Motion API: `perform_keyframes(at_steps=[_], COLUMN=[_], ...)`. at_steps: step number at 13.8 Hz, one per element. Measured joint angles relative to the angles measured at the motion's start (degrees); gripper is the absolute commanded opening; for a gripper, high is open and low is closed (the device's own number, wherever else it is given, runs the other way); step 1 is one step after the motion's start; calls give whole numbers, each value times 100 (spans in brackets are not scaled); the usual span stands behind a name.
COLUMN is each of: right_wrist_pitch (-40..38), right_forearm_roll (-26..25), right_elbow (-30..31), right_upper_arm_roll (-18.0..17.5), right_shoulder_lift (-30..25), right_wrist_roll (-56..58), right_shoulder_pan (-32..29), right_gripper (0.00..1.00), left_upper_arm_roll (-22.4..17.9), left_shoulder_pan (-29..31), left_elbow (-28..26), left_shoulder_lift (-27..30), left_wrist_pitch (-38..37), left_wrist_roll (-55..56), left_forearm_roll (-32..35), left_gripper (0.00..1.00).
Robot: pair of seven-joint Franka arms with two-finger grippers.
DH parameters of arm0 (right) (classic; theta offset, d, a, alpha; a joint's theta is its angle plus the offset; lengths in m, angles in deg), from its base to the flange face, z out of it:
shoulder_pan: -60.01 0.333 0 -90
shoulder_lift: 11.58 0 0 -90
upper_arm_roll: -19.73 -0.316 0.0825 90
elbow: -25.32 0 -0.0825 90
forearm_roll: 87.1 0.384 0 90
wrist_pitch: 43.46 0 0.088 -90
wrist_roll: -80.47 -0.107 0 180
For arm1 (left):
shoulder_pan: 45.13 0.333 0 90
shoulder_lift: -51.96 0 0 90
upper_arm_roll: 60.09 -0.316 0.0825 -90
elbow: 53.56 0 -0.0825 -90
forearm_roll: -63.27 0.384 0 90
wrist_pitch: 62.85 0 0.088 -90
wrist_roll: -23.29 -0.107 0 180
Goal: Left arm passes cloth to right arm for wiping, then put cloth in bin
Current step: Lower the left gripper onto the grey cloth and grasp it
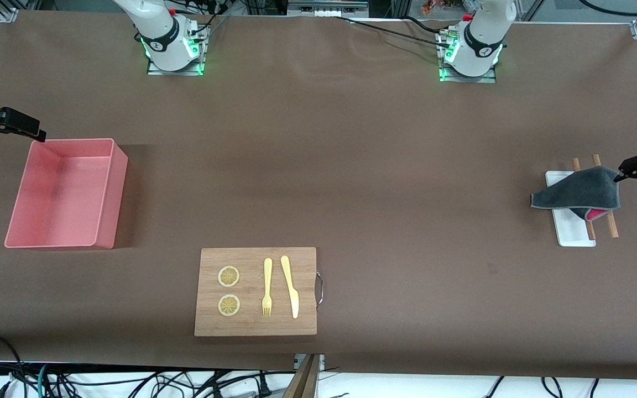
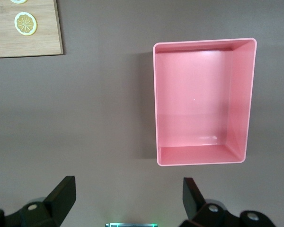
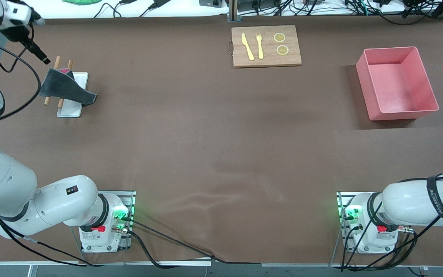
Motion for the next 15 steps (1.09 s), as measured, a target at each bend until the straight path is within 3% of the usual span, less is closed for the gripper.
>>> perform_keyframes(at_steps=[2,7,9,15], right_wrist_pitch=[0,0,0,0], right_forearm_roll=[5,9,9,11], right_elbow=[0,0,0,0], right_upper_arm_roll=[-4,-9,-9,-9], right_shoulder_lift=[4,7,7,9], right_wrist_roll=[2,2,2,2], right_shoulder_pan=[3,5,5,4], right_gripper=[100,100,100,100], left_upper_arm_roll=[7,22,23,25], left_shoulder_pan=[116,171,253,359], left_elbow=[13,210,326,394], left_shoulder_lift=[-235,-493,-627,-851], left_wrist_pitch=[62,62,60,59], left_wrist_roll=[-169,-374,-458,-556], left_forearm_roll=[-73,-74,-122,-364], left_gripper=[67,65,50,41])
